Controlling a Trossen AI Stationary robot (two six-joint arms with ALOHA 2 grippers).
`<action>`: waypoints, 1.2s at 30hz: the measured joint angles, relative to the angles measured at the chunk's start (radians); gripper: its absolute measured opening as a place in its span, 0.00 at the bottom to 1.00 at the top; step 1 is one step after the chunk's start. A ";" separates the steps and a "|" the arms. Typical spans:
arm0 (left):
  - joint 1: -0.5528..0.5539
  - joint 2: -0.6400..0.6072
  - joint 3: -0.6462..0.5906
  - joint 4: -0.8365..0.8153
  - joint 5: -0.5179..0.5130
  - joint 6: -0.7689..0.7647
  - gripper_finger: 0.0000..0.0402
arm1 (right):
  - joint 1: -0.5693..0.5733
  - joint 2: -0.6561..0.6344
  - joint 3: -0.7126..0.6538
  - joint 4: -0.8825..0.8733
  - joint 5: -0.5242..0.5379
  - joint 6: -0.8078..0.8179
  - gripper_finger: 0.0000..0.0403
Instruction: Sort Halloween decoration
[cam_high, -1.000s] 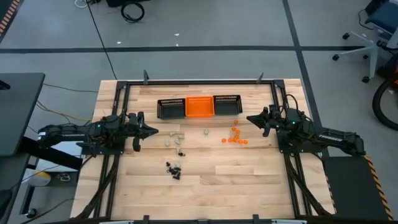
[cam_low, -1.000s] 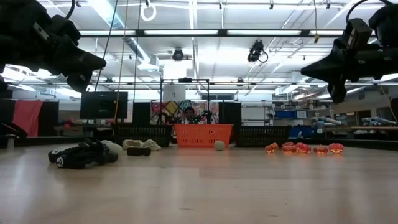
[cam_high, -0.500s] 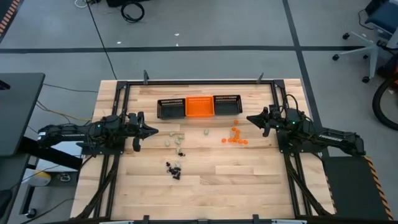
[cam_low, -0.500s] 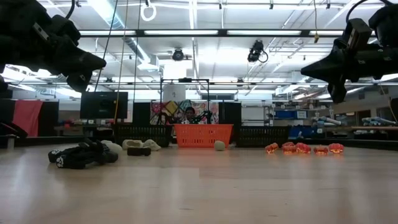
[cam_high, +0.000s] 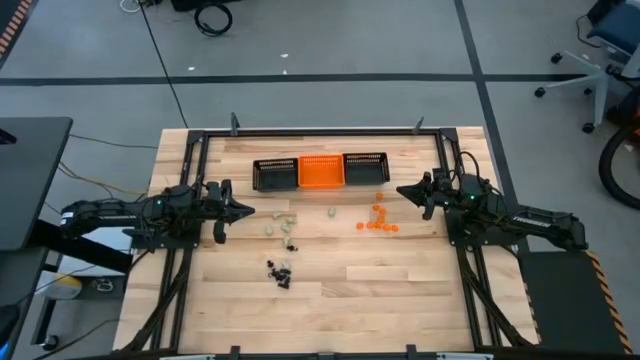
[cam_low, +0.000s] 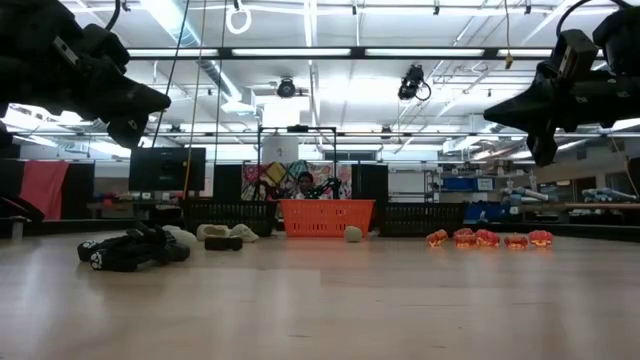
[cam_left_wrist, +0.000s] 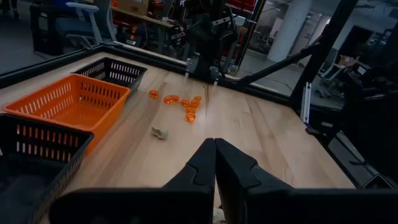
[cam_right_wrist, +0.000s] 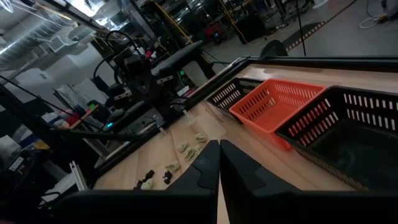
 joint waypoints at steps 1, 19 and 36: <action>0.000 0.000 0.000 0.000 0.000 0.000 0.04 | 0.000 0.000 0.000 0.000 0.000 0.000 0.04; 0.008 0.014 0.000 0.395 -0.235 0.093 0.04 | 0.000 0.000 0.000 0.000 0.000 0.000 0.04; 0.008 0.013 0.000 0.567 -0.234 -0.088 0.04 | 0.000 0.000 0.000 0.062 0.000 0.033 0.04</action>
